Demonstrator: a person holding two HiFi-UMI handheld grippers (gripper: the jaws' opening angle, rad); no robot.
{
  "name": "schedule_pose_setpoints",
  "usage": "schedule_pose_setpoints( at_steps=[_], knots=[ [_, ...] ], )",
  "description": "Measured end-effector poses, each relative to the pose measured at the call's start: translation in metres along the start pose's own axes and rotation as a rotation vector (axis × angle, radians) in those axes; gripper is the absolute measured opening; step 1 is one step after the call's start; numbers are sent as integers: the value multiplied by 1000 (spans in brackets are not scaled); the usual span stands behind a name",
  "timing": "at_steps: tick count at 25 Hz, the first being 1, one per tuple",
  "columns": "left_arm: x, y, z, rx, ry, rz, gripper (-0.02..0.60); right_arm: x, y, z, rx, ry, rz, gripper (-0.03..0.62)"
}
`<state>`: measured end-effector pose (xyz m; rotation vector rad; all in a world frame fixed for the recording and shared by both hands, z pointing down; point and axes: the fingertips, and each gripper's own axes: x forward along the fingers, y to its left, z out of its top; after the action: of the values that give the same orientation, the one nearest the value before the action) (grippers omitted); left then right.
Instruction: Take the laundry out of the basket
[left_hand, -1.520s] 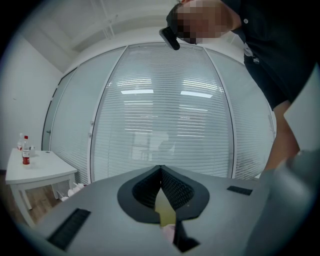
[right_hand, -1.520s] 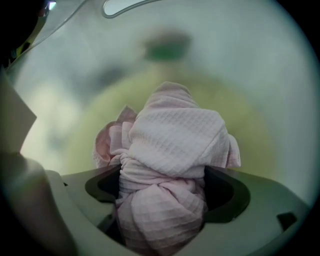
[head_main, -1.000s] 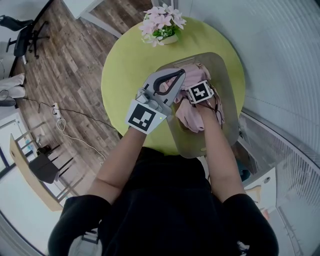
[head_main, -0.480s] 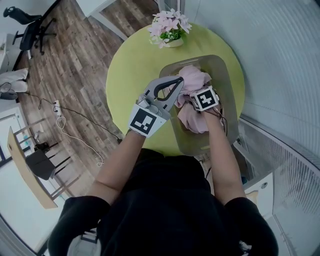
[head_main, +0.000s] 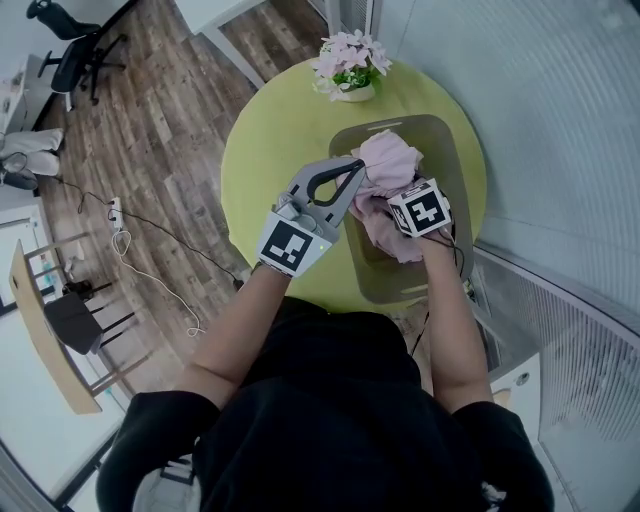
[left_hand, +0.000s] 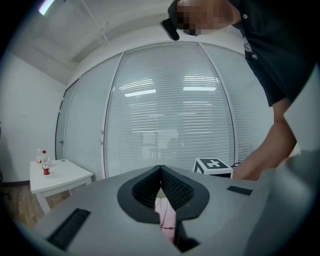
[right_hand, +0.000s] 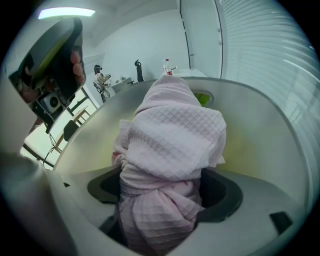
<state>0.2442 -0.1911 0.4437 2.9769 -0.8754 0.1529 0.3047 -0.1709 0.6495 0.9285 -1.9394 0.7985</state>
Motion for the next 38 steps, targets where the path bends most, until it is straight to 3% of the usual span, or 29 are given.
schedule_pose_setpoints(
  at_steps=[11, 22, 29, 38],
  knots=[
    [-33, -3, 24, 24, -32, 49, 10, -59, 31, 30, -99, -73, 9, 454],
    [-65, 13, 35, 13, -74, 21, 10, -110, 59, 67, -113, -89, -51, 454],
    [-100, 24, 62, 50, -112, 23, 10, -137, 97, 95, -130, -112, -63, 454],
    [-155, 50, 90, 75, -153, 89, 9, -153, 153, 140, -196, -136, -66, 454]
  ],
)
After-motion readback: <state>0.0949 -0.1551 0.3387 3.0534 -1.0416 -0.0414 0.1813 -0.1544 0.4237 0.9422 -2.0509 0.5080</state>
